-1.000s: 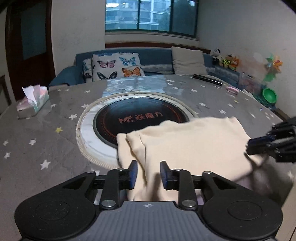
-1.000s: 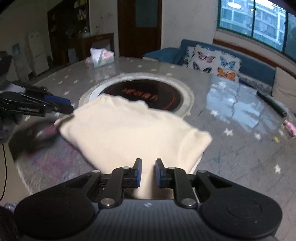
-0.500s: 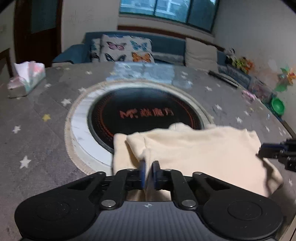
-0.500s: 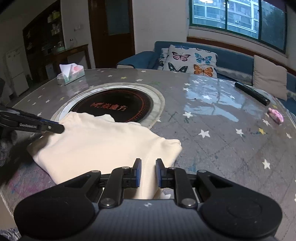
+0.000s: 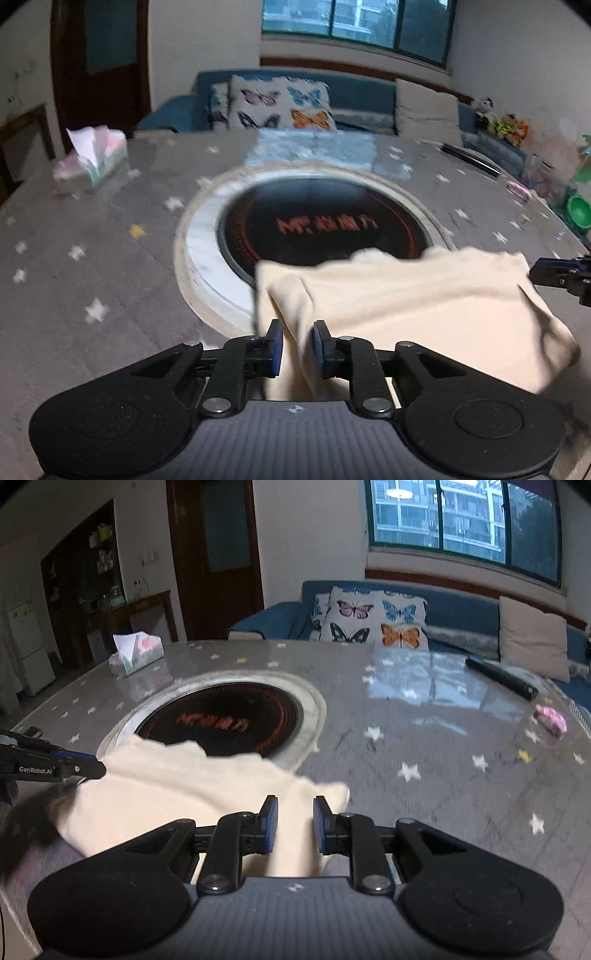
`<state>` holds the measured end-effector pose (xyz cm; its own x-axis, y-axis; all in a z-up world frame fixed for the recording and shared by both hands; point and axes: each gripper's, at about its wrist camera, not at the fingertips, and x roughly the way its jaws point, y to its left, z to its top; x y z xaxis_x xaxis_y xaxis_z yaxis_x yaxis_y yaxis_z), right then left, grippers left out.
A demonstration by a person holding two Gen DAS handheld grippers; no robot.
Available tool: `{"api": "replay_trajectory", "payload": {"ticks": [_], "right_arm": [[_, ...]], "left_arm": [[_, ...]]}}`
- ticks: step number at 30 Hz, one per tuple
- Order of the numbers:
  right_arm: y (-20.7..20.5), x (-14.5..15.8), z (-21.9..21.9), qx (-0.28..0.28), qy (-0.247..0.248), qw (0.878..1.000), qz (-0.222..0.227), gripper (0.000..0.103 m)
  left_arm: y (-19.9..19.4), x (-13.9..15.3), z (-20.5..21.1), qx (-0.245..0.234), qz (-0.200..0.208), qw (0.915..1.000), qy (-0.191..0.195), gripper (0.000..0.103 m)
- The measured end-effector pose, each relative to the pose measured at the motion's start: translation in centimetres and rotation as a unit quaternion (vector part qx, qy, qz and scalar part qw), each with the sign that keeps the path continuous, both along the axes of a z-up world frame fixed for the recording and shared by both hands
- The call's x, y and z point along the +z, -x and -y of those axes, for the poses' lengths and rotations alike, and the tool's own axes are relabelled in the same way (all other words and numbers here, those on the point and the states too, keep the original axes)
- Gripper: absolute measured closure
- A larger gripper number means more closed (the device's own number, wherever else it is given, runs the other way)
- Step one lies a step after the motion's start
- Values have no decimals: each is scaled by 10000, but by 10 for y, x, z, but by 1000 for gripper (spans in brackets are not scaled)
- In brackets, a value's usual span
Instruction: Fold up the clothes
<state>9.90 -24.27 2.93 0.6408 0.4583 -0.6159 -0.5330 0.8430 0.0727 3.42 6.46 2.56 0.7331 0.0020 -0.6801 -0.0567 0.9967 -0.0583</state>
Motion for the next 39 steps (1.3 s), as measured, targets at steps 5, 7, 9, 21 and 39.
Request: {"api": "replay_trajectory", "payload": {"ticks": [5,7,9,21,39], "right_arm": [[-18,-7,-16,132,31,9998,-111,84],[-28,-13,-25,182,116,9996,-170,84],[-35,-19,-32,159,240,9993,-221,85],[-52,-26,-75,471,333,9980,-275,84],[-42,-12,-99,824,412,9957,-103,84]], "left_arm": [[-12,15,6,-351,237,9991,73,84],[-25,11,11,-616,139,9978,180,85],[-39,2,14,-734,-16,9972,157,88],[-64,-7,40,-1244,-49,9922,35,87],[-83,-12,30,-1168,-42,9931,26,86]]}}
